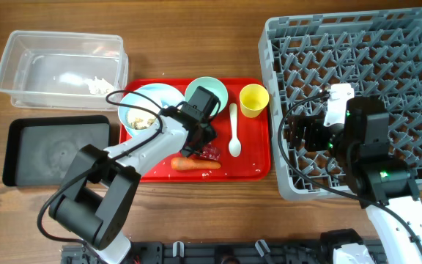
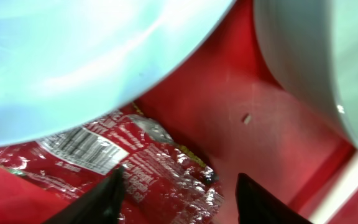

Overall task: Sort waste into correct bins and load items into the dishwasher rack
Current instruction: 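Move the left gripper to the red wrapper beside the plate, then close the left gripper on the red wrapper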

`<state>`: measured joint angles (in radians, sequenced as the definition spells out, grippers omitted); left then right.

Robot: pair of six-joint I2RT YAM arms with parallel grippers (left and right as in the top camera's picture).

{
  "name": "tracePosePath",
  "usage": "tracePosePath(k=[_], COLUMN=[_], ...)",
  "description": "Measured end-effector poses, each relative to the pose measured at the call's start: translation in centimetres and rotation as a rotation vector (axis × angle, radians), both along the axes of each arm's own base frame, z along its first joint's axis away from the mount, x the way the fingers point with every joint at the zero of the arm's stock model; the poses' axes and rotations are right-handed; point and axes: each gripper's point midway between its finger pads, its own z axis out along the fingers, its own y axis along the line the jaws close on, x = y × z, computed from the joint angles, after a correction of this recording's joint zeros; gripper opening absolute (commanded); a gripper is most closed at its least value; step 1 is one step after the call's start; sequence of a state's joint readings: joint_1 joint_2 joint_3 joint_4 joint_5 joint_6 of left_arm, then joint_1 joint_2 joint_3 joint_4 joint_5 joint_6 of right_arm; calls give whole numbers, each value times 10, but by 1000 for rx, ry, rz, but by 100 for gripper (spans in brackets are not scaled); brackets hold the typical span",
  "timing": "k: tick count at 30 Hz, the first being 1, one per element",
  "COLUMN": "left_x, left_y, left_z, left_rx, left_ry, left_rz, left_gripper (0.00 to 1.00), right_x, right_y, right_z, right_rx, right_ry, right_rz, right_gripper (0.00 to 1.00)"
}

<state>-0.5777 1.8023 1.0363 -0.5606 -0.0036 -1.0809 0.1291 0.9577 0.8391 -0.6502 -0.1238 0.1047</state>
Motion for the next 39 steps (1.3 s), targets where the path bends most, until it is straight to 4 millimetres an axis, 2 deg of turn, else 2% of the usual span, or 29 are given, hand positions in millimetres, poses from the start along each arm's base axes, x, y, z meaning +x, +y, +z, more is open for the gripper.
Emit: tracePosePath(k=[1, 2, 4, 7, 8, 9, 11, 17, 22, 30, 39], left_x=[1, 1, 1, 2, 2, 2, 4, -1, -17, -8, -10], left_y=[1, 2, 4, 5, 5, 5, 2, 5, 21, 18, 20], left_z=[0, -1, -3, -4, -4, -4, -3, -2, -4, -3, -3], left_rx=[5, 12, 24, 31, 32, 31, 21, 55, 144, 143, 152], left_ry=[-2, -3, -4, -5, -5, -5, -15, 10, 84, 46, 53], left_rz=[0, 0, 2, 5, 4, 5, 6, -47, -126, -136, -140], left_gripper=[30, 26, 12, 5, 20, 29, 33, 31, 45, 54, 57], right_x=[0, 0, 0, 0, 0, 0, 0, 0, 0, 0, 0], right_y=[0, 0, 0, 0, 0, 0, 0, 0, 0, 0, 0], right_z=[0, 0, 0, 0, 0, 0, 0, 0, 0, 0, 0], right_rx=[0, 0, 0, 0, 0, 0, 0, 0, 0, 0, 0], right_ry=[0, 0, 0, 0, 0, 0, 1, 0, 0, 0, 0], right_rz=[0, 0, 0, 0, 0, 0, 0, 0, 0, 0, 0], right_gripper=[100, 100, 100, 100, 100, 100, 100, 100, 99, 100, 100])
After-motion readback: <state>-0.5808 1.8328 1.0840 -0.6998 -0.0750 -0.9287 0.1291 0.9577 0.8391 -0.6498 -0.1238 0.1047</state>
